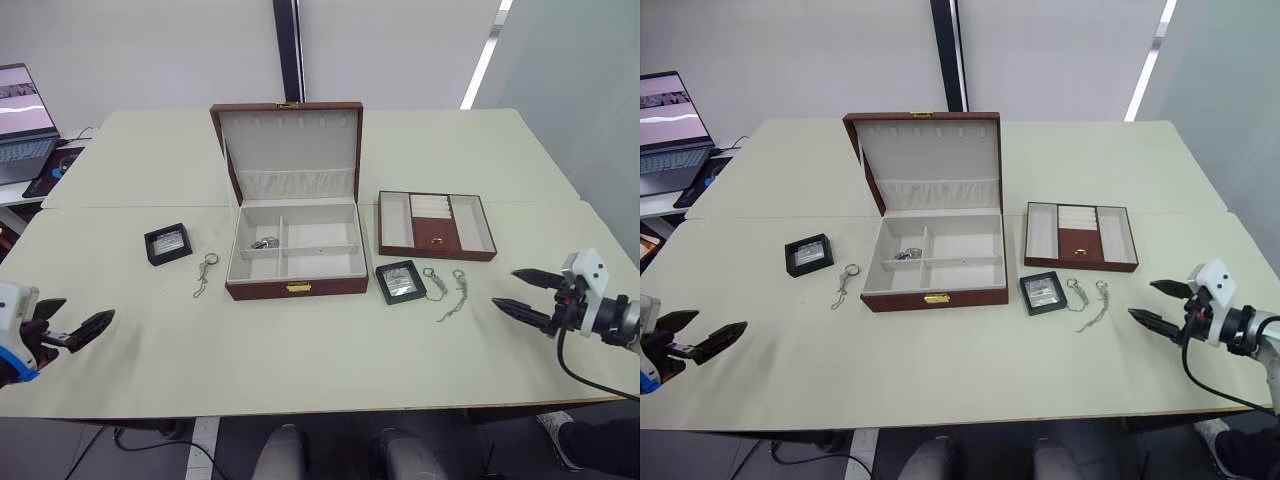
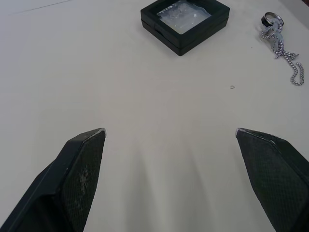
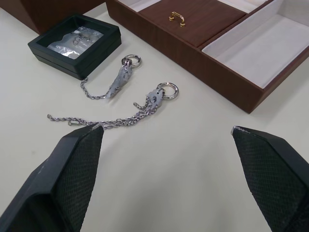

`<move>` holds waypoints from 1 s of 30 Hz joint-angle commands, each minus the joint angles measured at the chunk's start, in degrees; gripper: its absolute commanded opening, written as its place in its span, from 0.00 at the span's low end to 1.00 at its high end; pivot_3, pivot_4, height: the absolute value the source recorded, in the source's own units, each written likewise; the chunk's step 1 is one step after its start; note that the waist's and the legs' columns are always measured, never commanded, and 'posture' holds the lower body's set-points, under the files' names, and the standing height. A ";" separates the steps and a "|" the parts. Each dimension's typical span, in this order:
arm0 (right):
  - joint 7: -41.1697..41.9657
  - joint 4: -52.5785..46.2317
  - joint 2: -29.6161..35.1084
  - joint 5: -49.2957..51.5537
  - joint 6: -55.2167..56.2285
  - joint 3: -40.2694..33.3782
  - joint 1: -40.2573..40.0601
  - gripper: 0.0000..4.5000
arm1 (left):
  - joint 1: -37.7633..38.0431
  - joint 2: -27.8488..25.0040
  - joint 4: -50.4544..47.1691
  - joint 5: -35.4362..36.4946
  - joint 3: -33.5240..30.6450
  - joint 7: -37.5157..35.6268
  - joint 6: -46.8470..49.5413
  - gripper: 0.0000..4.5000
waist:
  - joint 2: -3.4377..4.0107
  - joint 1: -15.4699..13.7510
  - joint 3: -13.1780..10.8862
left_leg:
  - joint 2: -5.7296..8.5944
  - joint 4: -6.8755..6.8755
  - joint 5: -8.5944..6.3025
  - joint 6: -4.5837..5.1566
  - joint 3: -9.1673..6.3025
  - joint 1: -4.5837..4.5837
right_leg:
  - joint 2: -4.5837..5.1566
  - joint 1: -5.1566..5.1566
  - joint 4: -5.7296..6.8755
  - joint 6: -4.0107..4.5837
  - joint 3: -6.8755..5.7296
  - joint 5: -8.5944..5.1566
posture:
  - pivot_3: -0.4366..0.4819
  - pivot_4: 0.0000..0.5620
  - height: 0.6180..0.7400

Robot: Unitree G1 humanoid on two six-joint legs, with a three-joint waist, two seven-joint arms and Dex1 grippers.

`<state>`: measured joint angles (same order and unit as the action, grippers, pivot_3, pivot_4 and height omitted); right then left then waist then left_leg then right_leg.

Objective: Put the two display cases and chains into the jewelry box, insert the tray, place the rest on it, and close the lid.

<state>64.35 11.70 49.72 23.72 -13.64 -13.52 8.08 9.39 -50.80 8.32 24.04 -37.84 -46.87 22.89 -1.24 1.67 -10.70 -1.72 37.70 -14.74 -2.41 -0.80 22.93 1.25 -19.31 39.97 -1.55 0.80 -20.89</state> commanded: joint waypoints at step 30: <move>-4.90 -33.22 -14.13 6.93 -11.74 17.15 8.77 1.00 | -20.02 9.87 5.83 -4.08 13.15 5.37 -10.98 0.99 | -0.04 -0.15 0.03 | 0.04 0.11 0.01 -0.01 -0.11 0.04 | -0.01 0.02 0.06 -0.01 -0.13 0.01 | 0.48 0.27 1.00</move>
<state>60.60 -19.08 35.74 30.32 -25.08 3.67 16.47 -9.55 -39.36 12.62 21.01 -25.43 -40.58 13.87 -1.28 1.52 -10.67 -1.68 37.82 -14.73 -2.42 -0.89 22.98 1.23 -19.30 40.02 -1.57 0.69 -20.88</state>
